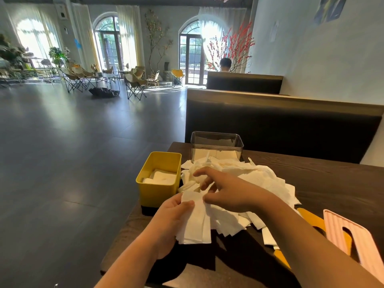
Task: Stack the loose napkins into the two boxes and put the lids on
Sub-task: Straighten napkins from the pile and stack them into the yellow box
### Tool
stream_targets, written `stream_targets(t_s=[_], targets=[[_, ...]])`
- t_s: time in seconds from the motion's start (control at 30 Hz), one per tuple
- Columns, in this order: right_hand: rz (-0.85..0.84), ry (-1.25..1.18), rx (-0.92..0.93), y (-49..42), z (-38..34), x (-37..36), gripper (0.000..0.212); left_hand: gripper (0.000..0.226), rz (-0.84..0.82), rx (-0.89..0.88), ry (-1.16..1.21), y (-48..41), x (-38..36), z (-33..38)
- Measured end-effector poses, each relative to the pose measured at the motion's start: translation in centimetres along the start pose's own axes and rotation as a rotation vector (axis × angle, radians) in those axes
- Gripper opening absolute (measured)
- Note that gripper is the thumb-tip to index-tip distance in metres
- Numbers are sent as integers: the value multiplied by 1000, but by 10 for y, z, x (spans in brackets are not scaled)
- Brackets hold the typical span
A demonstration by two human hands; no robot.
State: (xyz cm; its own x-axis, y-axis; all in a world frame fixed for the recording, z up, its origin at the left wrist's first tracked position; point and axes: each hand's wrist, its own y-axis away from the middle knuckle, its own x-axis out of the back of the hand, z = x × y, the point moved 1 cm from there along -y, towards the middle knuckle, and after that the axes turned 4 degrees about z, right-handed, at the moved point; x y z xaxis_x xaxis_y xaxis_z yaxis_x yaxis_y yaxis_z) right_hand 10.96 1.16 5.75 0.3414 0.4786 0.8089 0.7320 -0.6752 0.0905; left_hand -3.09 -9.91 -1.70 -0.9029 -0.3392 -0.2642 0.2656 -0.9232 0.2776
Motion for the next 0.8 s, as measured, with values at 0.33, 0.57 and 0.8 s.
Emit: stream_targets(t_s=[0.33, 0.57, 0.8], targets=[[176, -944, -264, 20, -13, -90, 36, 28, 211, -138, 171, 10, -9, -9], [267, -935, -275, 17, -11, -93, 18, 35, 157, 42, 371, 18, -6, -10], [277, -791, -183, 16, -11, -93, 14, 40, 116, 228, 526, 23, 5, -14]])
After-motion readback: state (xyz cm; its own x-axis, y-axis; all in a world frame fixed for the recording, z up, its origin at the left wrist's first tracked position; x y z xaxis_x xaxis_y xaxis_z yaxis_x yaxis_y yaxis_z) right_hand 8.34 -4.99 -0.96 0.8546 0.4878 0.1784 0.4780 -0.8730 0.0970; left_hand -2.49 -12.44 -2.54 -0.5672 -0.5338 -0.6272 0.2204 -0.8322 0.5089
